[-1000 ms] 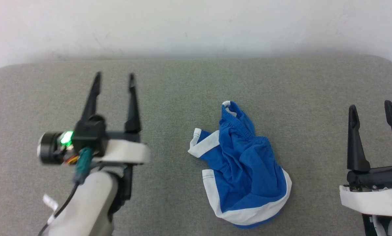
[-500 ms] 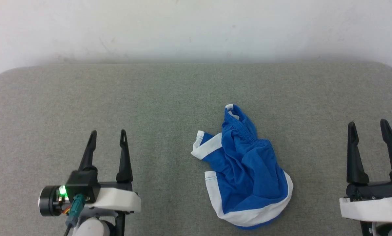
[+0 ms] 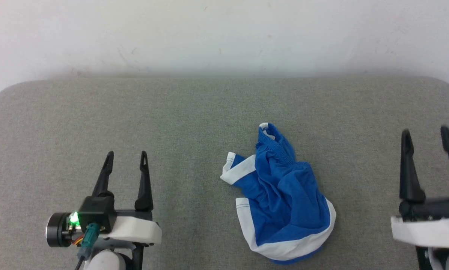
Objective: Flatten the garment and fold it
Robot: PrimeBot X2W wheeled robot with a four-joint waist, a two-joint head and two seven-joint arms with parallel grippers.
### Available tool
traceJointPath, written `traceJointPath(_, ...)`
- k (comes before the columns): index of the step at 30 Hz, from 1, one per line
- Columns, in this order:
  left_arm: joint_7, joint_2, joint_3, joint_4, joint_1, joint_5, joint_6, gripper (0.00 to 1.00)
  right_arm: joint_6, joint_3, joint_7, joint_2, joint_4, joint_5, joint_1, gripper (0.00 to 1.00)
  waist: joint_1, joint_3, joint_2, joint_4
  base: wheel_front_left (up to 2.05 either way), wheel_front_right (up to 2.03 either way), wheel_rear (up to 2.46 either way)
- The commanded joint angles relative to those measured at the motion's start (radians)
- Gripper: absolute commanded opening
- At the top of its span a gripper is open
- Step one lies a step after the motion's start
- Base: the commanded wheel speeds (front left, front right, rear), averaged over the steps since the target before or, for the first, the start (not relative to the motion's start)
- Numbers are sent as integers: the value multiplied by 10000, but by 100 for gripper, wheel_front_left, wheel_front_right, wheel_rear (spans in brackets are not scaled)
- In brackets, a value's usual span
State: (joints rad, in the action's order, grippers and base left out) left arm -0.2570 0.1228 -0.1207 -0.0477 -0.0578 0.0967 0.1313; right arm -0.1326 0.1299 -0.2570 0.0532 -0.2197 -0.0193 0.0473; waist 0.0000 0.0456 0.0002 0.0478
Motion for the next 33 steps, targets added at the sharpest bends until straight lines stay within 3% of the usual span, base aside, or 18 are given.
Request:
traceJointPath(1, -47, -74, 117, -19, 103, -93, -71, 100, 19, -7, -47, -30, -147, 170, -362, 100, 0, 22, -2, 11, 0, 0, 0)
traceJointPath(6, -47, -250, 403, 38, 47, -202, -179, 100, 19, -242, -47, 144, -789, 738, -2014, 100, 0, 159, -2, 39, 0, 0, 0)
traceJointPath(10, -47, -348, 580, 69, 24, -282, -259, 100, 19, -1430, -47, 1306, 0, 417, -3328, 100, 0, 240, -2, 51, 0, 0, 0)
traceJointPath(15, -47, -446, 784, 34, 130, -349, -310, 100, 19, -4540, 137, 3654, 2173, -1089, -4702, 100, 0, 173, -2, 46, 0, 0, 0)
traceJointPath(18, -47, -491, 895, 82, 163, -390, -322, 100, 19, -6735, 1402, 5016, 2933, -2495, -5787, 100, 0, 248, -2, 18, 0, 0, 0)
traceJointPath(22, -47, -543, 1001, 155, 55, -434, -346, 100, 19, -9177, 3785, 6079, 3437, -4636, -7156, 100, 0, 495, -2, 23, 0, 0, 0)
traceJointPath(27, -47, -615, 1024, 214, -175, -426, -365, 100, 19, -11365, 6182, 6484, 3961, -6764, -8624, 100, 0, 965, -2, 136, 0, 0, 0)
traceJointPath(33, -47, -679, 918, 222, -565, -382, -387, 100, 19, -13225, 7601, 6074, 4739, -8296, -9914, 100, 0, 1610, -2, 407, 0, 0, 0)
